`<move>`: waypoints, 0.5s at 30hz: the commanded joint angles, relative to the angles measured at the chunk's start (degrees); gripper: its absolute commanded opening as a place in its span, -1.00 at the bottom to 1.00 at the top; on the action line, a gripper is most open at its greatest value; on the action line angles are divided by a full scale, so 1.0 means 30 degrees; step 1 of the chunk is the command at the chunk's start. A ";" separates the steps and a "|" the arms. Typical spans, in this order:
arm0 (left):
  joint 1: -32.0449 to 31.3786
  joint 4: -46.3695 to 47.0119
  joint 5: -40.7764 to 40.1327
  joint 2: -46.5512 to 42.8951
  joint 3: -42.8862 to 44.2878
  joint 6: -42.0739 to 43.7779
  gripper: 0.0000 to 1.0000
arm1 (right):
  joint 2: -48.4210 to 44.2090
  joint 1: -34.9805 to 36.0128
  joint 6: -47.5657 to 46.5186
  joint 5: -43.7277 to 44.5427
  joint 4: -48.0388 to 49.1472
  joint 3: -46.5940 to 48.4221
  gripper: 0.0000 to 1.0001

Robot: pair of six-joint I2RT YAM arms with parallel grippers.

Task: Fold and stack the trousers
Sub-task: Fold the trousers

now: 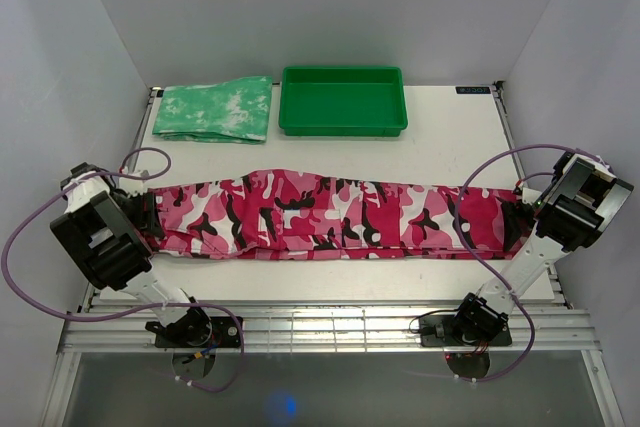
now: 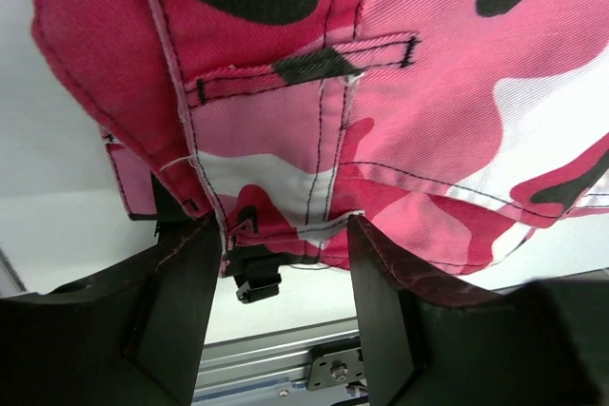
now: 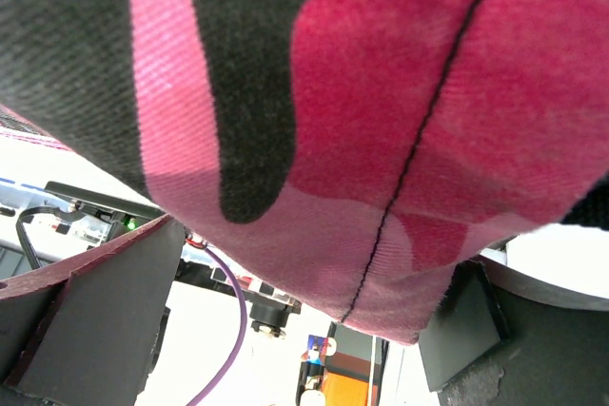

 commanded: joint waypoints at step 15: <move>-0.0052 0.1661 -0.0553 0.0501 0.1573 -0.0985 0.36 | 0.0579 -0.0113 -0.0514 0.0006 0.3123 0.1150 0.96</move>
